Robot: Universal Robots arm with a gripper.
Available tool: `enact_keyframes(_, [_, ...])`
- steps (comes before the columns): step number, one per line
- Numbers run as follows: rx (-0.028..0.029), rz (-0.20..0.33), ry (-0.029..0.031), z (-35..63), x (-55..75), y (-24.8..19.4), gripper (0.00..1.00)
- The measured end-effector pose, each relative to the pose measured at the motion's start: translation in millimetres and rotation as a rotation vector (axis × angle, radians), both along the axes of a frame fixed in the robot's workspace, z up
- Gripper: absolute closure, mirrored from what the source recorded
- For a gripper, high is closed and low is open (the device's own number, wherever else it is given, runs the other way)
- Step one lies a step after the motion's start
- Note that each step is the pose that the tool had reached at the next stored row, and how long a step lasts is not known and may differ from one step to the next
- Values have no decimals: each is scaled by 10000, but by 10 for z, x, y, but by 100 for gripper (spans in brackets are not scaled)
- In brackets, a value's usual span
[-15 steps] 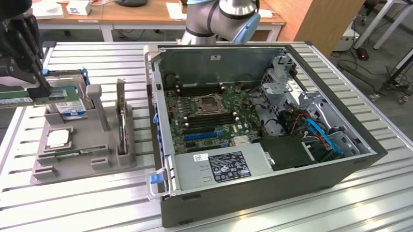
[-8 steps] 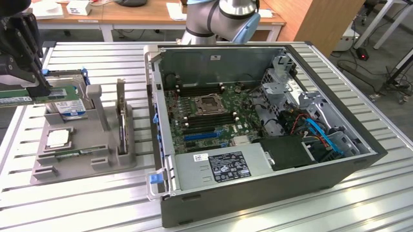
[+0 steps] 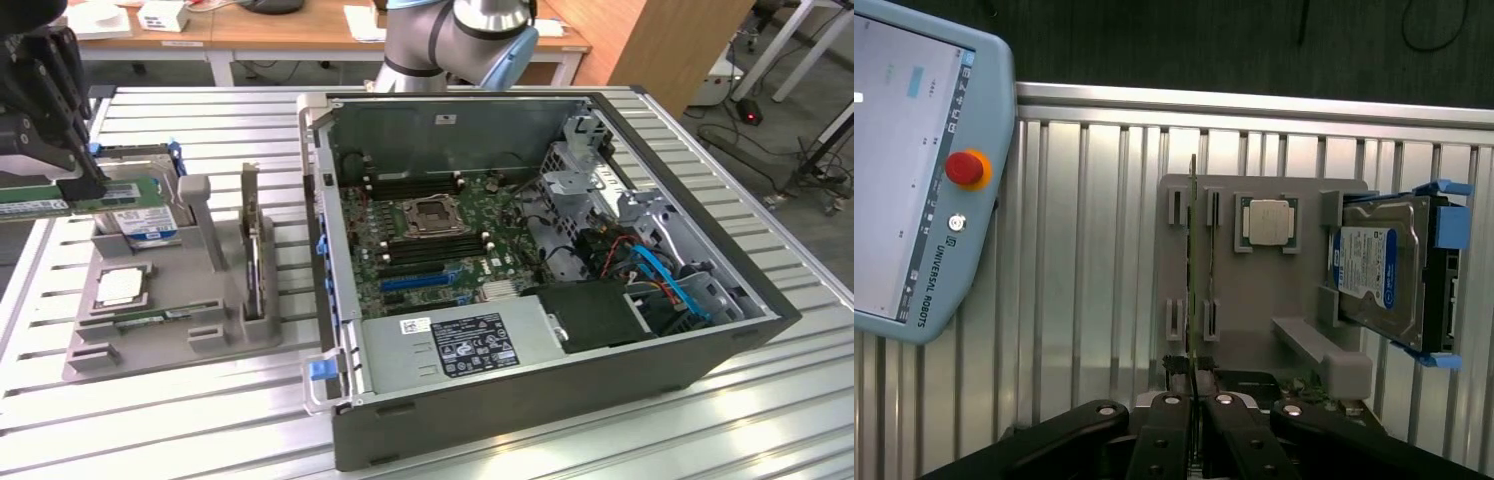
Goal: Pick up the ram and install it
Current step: 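Pick up the ram and move it above insertion slot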
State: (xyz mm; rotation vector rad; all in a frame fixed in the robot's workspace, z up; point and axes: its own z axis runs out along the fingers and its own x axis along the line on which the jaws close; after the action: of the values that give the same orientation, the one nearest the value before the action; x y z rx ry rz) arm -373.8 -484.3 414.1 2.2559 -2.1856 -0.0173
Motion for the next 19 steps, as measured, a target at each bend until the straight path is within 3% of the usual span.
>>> enact_keyframes(14, [11, -2, -1, -1, 188, 1, 89])
enact_keyframes(19, [38, -2, 0, 0, 282, 0, 89])
